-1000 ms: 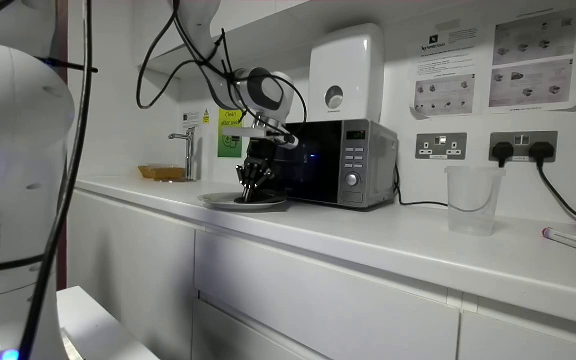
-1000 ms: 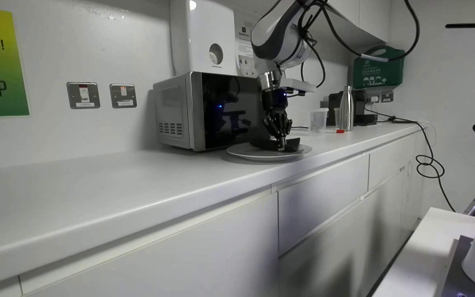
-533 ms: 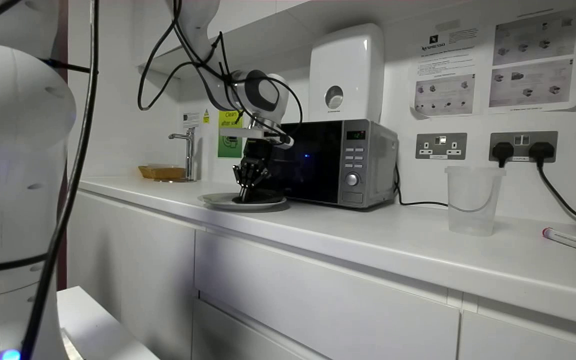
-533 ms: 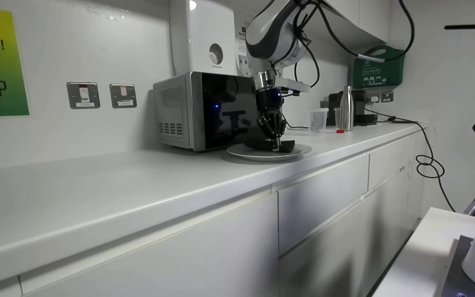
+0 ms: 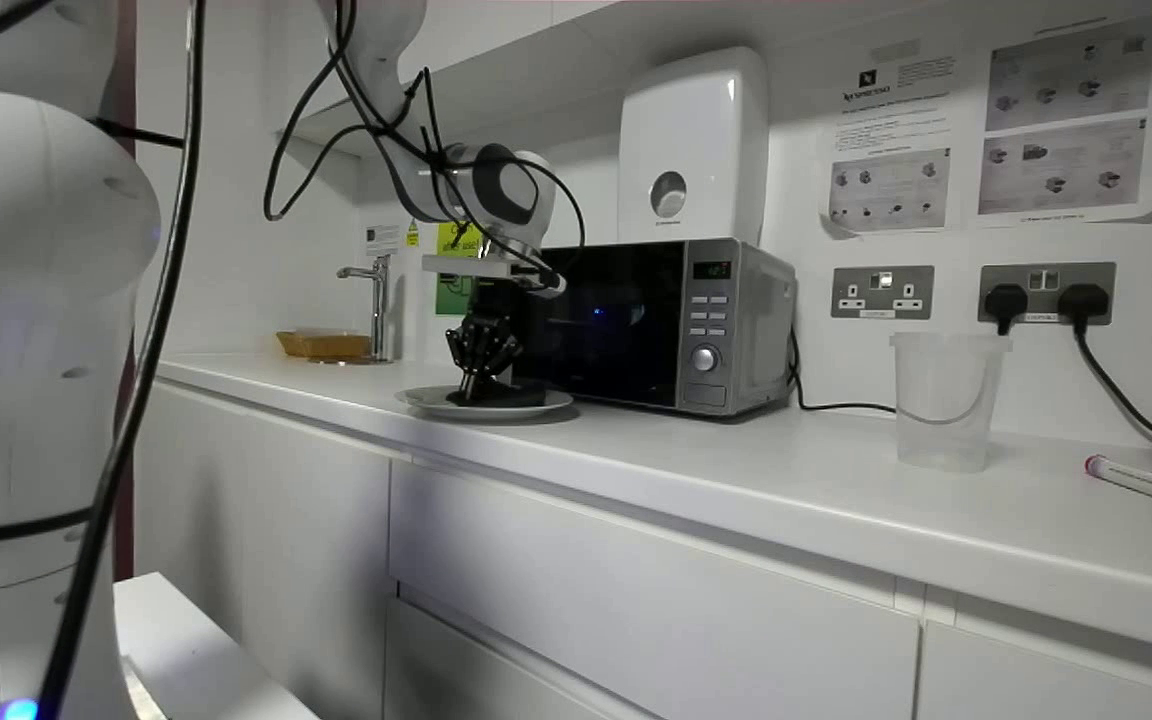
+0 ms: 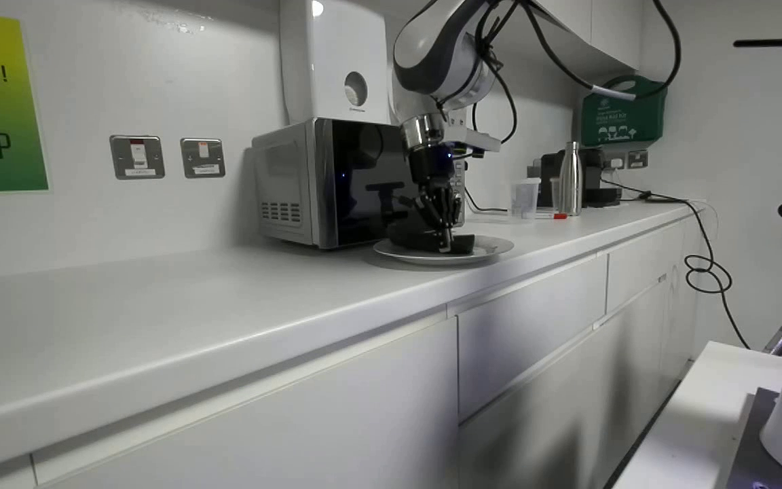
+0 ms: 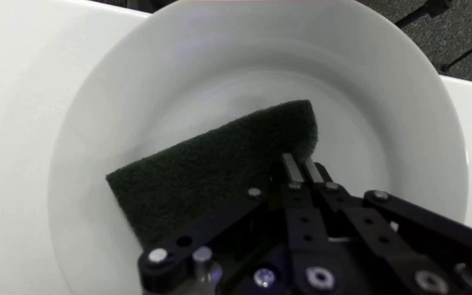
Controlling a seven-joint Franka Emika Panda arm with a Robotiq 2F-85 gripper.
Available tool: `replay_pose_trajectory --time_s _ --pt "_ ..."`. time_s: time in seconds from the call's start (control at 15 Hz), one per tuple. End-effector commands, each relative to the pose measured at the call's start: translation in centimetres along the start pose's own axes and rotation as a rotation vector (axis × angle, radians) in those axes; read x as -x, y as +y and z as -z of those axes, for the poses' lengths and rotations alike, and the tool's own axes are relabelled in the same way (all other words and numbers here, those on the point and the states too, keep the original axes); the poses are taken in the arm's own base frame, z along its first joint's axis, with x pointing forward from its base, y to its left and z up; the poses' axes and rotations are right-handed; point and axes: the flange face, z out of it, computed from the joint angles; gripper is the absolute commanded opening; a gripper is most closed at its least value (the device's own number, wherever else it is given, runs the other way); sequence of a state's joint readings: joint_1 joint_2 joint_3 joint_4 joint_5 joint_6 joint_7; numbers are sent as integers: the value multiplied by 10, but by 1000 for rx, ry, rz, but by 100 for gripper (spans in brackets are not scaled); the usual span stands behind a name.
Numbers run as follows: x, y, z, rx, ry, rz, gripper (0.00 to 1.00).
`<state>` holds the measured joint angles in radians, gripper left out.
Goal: Pick up the towel from the table, wipe the plate with it and put the towel back on the table.
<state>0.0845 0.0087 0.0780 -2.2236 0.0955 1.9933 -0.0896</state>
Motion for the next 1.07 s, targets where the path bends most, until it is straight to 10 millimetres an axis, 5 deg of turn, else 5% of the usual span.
replay_pose_trajectory --time_s 0.0,0.4,1.0 --pt "6 -6 -10 7 -26 47 1" --pt "10 7 3 8 1 18 1" --pt "27 32 49 -31 104 -45 1"
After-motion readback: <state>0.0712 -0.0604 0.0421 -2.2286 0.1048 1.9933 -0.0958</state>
